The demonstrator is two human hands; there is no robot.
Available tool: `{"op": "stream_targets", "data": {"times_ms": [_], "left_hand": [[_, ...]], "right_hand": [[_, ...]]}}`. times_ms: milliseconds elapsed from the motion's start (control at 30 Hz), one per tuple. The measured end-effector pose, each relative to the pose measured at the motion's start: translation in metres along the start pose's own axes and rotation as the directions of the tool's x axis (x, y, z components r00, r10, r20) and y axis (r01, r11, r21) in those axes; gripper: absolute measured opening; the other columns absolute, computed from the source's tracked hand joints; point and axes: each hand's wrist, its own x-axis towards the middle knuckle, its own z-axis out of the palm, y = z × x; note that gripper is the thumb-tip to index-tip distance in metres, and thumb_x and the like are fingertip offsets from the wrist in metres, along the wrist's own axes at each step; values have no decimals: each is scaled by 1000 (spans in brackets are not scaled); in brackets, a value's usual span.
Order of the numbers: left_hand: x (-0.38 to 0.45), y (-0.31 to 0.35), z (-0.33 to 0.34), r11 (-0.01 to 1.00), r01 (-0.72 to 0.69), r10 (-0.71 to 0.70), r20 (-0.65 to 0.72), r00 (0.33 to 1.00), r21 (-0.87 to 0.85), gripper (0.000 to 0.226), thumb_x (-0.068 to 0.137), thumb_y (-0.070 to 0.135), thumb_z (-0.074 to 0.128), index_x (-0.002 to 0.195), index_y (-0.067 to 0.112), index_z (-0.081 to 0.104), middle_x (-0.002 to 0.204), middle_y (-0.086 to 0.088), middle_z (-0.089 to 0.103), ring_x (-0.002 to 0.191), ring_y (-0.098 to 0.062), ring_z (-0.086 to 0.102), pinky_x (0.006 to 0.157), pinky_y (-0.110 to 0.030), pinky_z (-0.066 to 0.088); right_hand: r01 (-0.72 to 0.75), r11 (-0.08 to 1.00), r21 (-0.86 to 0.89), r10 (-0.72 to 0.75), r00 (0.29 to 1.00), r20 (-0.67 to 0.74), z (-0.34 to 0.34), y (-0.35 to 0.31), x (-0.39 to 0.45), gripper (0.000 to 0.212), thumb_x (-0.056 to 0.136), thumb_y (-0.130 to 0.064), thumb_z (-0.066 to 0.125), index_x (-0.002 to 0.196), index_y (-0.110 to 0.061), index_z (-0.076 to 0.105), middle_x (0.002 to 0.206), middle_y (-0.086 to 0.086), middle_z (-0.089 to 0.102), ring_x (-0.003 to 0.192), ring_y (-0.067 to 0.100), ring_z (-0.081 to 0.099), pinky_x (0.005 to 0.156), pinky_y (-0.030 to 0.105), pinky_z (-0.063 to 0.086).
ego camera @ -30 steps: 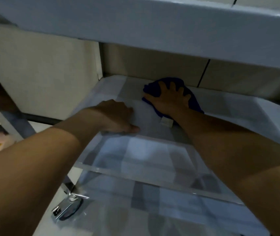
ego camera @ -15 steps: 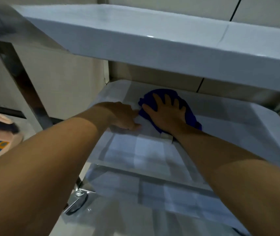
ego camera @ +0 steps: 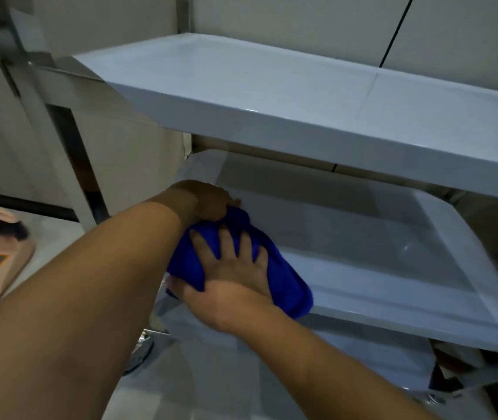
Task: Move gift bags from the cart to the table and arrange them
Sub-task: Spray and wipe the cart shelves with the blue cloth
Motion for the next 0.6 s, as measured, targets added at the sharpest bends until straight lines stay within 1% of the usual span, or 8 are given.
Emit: {"op": "stream_targets", "data": {"times_ms": [67,133,267,367,400,467,533,600], "left_hand": [[-5,-1,5,997,-38,33,-73,997,-63,59,105,12,35,158,35,27,165,-3,25,147,-26,31,120,-33,27],[-11,-5,11,990,-26,-2,-192,981,-142,52,102,6,39,149,26,47,153,-7,46,133,-25,47,110,-30,38],[-26,-27,22,944,86,-219,-413,884,-317,39,103,20,45,140,20,56,142,-9,56,123,-29,54,102,-34,44],[-45,-32,42,892,-4,-271,-541,796,-452,32,107,27,40,127,18,63,121,-13,67,107,-31,62,88,-34,47],[-49,-32,50,887,-57,-254,-588,768,-457,32,107,26,39,128,17,62,120,-14,67,108,-32,62,88,-33,44],[-56,-31,65,901,-122,-198,-644,739,-417,36,108,27,38,137,13,57,134,-14,60,120,-31,56,95,-28,38],[-59,-36,76,937,-92,-160,-648,745,-337,43,108,34,36,147,18,47,152,-11,45,134,-28,47,106,-27,36],[-61,-43,89,973,-12,-141,-631,763,-231,52,106,45,33,152,23,39,158,-9,38,137,-27,44,112,-36,39]], "right_hand": [[26,999,-31,-27,999,-34,4,-12,9,85,86,-85,24,153,-44,-7,165,7,0,148,42,-3,115,65,0],[46,998,-34,-49,996,-69,4,-11,18,86,84,-88,24,152,-42,-2,165,7,3,148,42,0,116,65,3],[121,993,7,-120,985,-124,0,-1,46,86,83,-89,23,153,-39,18,166,5,12,149,39,10,117,64,10],[98,995,-14,-99,987,-128,-2,2,86,90,87,-83,30,159,-34,9,168,3,7,149,38,12,118,63,14],[87,996,-17,-88,991,-97,-3,4,101,88,90,-78,34,160,-34,3,169,2,1,151,38,8,118,63,12],[83,996,-31,-85,995,-61,-6,8,129,83,96,-65,42,159,-38,-4,169,1,-7,152,39,3,119,64,10],[99,995,-30,-101,990,-99,-8,15,155,79,97,-61,44,159,-41,-2,169,3,-5,152,40,5,119,65,11],[105,994,2,-104,986,-134,-11,19,183,80,93,-72,40,158,-41,7,169,4,2,151,42,8,118,66,13]]}}
